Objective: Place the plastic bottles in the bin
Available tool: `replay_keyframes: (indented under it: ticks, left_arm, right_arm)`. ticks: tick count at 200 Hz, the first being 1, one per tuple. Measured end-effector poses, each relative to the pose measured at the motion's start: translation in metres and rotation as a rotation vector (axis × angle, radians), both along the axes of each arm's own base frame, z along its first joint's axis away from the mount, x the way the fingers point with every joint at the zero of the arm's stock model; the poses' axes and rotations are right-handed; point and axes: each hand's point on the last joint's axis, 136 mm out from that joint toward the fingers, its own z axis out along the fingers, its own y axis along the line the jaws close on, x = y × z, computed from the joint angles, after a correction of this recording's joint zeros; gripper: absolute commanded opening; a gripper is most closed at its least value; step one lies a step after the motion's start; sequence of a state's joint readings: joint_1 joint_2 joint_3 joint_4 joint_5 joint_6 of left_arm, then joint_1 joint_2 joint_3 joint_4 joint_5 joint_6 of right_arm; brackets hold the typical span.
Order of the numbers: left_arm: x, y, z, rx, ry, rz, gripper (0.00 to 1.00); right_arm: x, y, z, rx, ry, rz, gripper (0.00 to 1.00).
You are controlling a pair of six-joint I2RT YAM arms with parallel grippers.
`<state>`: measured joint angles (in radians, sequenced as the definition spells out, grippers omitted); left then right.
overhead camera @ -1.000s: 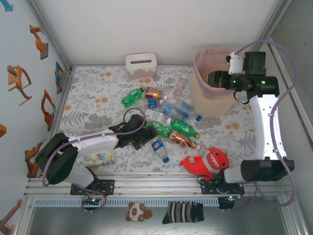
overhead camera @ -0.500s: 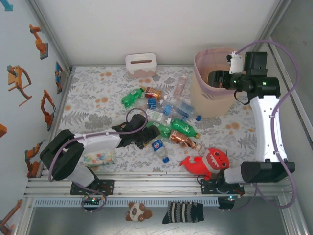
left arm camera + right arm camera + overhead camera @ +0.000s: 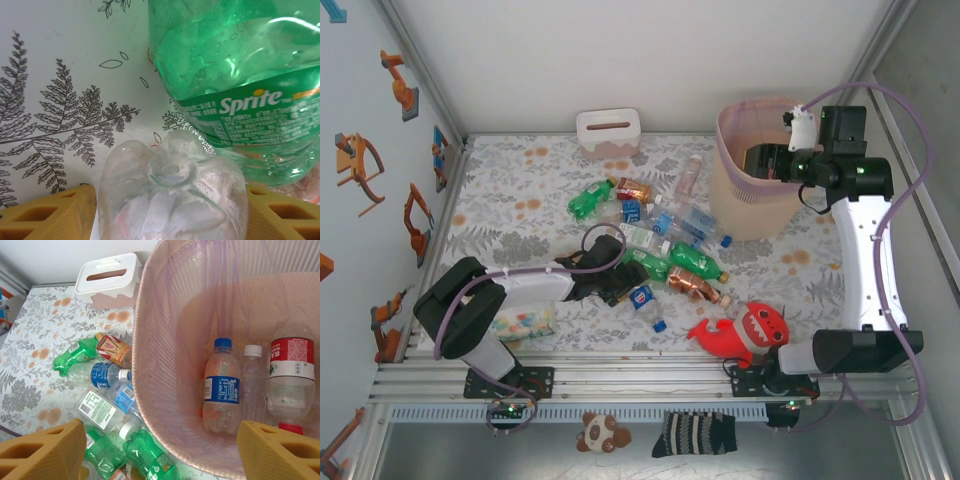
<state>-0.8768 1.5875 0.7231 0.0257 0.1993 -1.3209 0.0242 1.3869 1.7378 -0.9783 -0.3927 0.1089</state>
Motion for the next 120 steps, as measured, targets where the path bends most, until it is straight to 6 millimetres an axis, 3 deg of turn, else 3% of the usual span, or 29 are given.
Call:
replay_keyframes:
  ticks: [71,120]
  left_arm:
    - [0.0,0.001,0.004,0.002,-0.014,-0.012,0.56]
    - [0.002,0.01,0.039,0.009,-0.113,-0.041,0.54]
  right_arm:
    - [-0.008,0.0,0.009,0.004,-0.024,-0.002,0.77]
    - [-0.021,0.005,0.015,0.042,-0.034,0.01,0.76]
